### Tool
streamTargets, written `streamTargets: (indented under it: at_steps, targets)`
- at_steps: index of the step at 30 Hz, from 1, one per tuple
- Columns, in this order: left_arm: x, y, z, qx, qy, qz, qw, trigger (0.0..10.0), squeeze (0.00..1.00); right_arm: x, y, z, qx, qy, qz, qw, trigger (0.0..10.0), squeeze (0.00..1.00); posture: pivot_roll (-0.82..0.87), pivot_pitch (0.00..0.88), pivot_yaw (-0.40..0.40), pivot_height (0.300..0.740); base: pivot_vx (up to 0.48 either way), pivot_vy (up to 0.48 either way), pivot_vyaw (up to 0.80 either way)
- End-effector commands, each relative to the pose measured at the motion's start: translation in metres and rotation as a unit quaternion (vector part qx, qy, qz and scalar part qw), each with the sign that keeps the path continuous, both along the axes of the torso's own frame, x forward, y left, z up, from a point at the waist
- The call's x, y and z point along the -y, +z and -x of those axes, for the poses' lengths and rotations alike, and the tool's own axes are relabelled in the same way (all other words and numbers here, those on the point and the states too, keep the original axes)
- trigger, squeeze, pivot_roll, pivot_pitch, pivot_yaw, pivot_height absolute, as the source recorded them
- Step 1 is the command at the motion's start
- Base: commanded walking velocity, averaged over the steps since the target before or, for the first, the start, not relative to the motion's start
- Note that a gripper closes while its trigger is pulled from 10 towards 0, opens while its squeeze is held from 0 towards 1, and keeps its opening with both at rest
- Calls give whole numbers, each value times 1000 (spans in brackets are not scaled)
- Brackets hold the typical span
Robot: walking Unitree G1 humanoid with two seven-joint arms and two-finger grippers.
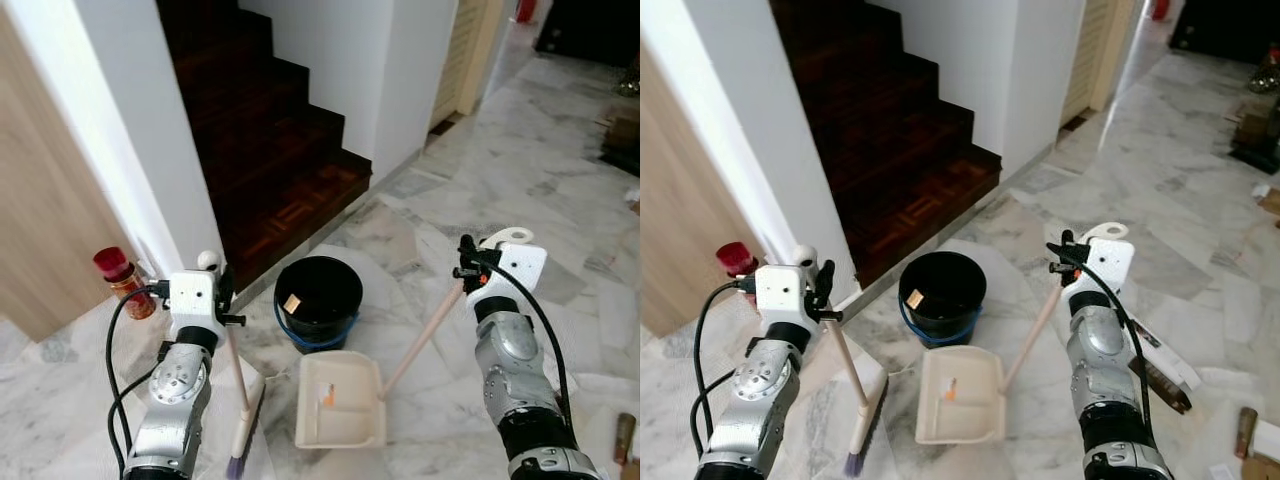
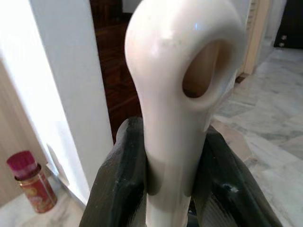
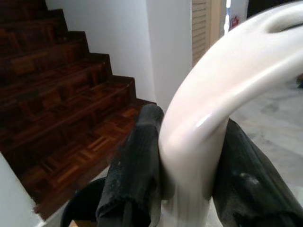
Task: Sweep floor
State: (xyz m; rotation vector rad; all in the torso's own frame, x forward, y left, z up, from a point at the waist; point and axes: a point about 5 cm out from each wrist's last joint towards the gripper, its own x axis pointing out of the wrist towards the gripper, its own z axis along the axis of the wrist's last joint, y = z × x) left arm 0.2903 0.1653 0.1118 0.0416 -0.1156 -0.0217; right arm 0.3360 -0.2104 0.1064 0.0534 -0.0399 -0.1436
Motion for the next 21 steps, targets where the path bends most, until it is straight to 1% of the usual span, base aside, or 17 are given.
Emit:
streamTargets:
  at_steps: [1, 4, 5, 8, 11, 13, 17, 19, 21]
  targets:
    - [0, 9, 0, 19, -2, -2, 1000, 10000, 0, 17, 8, -1, 8, -44, 9, 999, 10000, 0, 52, 0, 18, 740, 0, 0, 0]
    - [-1, 9, 0, 19, -2, -3, 1000, 10000, 0, 23, 8, 0, 8, -63, 17, 998, 10000, 0, 52, 0, 17, 740, 0, 0, 0]
    - [-1, 9, 0, 19, -2, -3, 1000, 10000, 0, 23, 8, 0, 8, -63, 17, 998, 10000, 0, 52, 0, 17, 740, 0, 0, 0]
    - [-2, 7, 1, 16, 1, -6, 1000, 10000, 0, 39, 10, 6, 12, -112, 25, 993, 10000, 0, 52, 0, 16, 740, 0, 0, 0]
    - [-2, 6, 1, 15, 1, -6, 1000, 10000, 0, 41, 12, 7, 17, -123, 27, 992, 10000, 0, 51, 0, 18, 740, 0, 0, 0]
    - [-2, 6, 1, 15, 1, -6, 1000, 10000, 0, 44, 18, 7, 34, -132, 27, 990, 10000, 0, 51, 0, 19, 740, 0, 0, 0]
    - [-3, 6, 1, 15, 0, -8, 1000, 10000, 0, 40, 39, 3, 85, -122, 21, 989, 10000, 0, 50, 0, 21, 740, 0, 0, 0]
    - [-2, 6, 1, 15, -1, -9, 1000, 10000, 0, 39, 43, 3, 93, -123, 20, 988, 10000, 0, 50, 0, 21, 740, 0, 0, 0]
    - [-3, 6, 0, 16, 0, -9, 1000, 10000, 0, 43, 60, 2, 125, -154, 30, 980, 10000, 0, 51, 0, 21, 740, 0, 0, 0]
